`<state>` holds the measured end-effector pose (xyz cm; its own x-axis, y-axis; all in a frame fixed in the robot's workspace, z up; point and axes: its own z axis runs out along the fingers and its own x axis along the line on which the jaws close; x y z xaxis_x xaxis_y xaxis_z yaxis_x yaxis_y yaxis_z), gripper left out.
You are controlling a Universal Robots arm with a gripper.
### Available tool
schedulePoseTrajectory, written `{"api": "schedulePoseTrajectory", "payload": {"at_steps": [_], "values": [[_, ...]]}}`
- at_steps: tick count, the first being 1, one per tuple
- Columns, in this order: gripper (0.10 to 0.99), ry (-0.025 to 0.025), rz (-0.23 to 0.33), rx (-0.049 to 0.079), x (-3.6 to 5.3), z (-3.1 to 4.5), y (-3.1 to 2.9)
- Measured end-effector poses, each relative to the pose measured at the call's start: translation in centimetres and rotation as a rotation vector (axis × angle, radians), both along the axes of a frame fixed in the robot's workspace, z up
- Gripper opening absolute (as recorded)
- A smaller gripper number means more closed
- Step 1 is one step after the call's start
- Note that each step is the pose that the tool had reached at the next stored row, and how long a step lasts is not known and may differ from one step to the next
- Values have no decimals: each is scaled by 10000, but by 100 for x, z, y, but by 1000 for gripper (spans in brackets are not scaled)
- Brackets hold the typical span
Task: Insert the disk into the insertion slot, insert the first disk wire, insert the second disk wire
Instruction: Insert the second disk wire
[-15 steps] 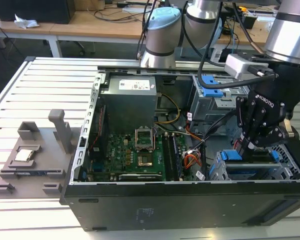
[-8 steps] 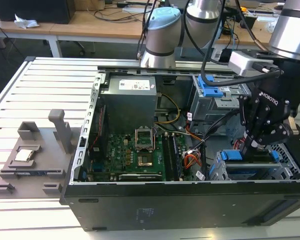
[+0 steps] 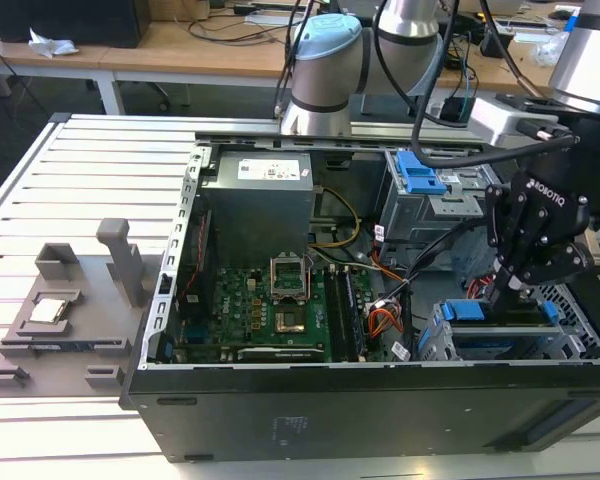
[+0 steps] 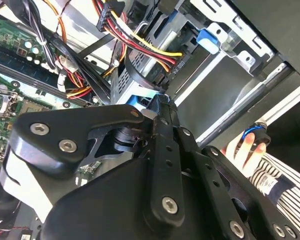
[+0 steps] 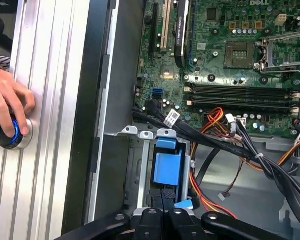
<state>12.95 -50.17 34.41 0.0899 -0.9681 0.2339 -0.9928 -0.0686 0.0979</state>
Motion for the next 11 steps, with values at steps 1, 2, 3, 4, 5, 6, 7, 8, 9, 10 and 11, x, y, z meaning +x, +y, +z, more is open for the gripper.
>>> {"api": "schedulePoseTrajectory", "payload": {"at_steps": [1, 2, 3, 4, 5, 6, 7, 8, 9, 10, 11], "values": [[118, 1, -1, 2, 4, 0, 4], [118, 7, -3, 13, 11, 2, 9], [118, 41, -12, 56, 25, -1, 20], [118, 80, -26, 88, 33, -6, 28], [118, 115, -43, 115, 39, -9, 39], [118, 144, -63, 139, 44, -13, 48], [118, 164, -74, 149, 48, -16, 53], [118, 191, -85, 155, 52, -21, 58], [118, 226, -96, 157, 57, -28, 65], [118, 250, -102, 158, 60, -33, 70], [118, 285, -113, 161, 65, -41, 77]]}}
